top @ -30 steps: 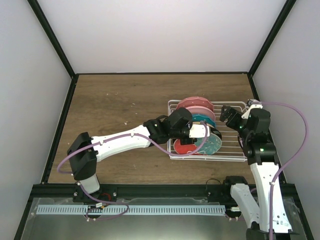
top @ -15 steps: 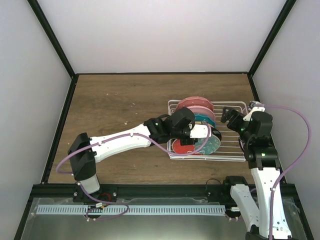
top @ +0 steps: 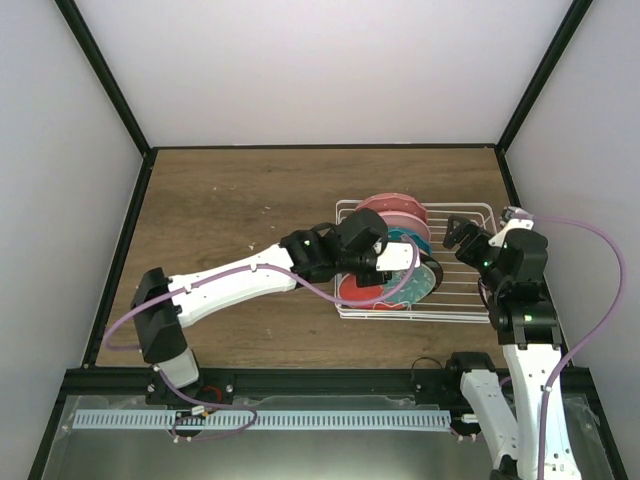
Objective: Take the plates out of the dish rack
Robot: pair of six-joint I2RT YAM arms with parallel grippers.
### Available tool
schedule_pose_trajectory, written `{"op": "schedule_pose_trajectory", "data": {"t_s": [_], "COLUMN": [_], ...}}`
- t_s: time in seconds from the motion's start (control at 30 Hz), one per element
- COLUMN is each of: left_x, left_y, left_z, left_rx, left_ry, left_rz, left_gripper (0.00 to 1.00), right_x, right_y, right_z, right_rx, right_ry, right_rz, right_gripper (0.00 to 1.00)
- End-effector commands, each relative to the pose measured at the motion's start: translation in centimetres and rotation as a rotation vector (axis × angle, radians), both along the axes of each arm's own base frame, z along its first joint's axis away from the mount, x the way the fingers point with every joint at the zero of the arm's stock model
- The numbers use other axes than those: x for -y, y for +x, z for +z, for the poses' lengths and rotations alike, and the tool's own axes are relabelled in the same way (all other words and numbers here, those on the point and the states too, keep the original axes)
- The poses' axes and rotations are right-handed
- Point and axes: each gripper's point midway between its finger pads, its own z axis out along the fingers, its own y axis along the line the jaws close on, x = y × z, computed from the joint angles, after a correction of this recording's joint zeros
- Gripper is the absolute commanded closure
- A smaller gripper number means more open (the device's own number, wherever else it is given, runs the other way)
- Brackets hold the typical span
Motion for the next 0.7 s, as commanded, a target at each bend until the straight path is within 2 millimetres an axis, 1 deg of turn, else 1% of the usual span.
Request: {"op": "schedule_pose_trajectory", "data": {"t_s": [0.0,0.07,0.3,0.5,0.67], "left_x": [0.2,0.0,-1.4,-3.0,-4.6], "left_y": [-0.9,-1.0,-1.2,-1.5,-0.9], "left_z": [10.9,11.9,14.8,18.3,19.8], "left_rx": [0.048,0.057,0.074,0.052,0.050], "left_ry": [-0.272,-0.294,-0.359,-0.481,-0.528], "left_rz": [-0.002,-0.002,0.020,0.040,0.084], "left_gripper": [0.96,0.96,0.96,0.96,0.96], "right_x": [0.2,0.3,0.4,0.5,0.7], "right_y": [-0.7,-0.8,-1.0,-0.9,-0.8], "right_z": [-0.3,-0.2,-0.4,-0.5,-0.3], "right_rx": [-0.004,0.000,0.003,0.006,0.015], "right_ry": [0.013,0.019,0.035,0.040,0.038], "right_rz": [-0.027,-0.033,-0.046,-0.054,-0.066], "right_gripper": [0.00,0.00,0.00,0.00,0.00]}}
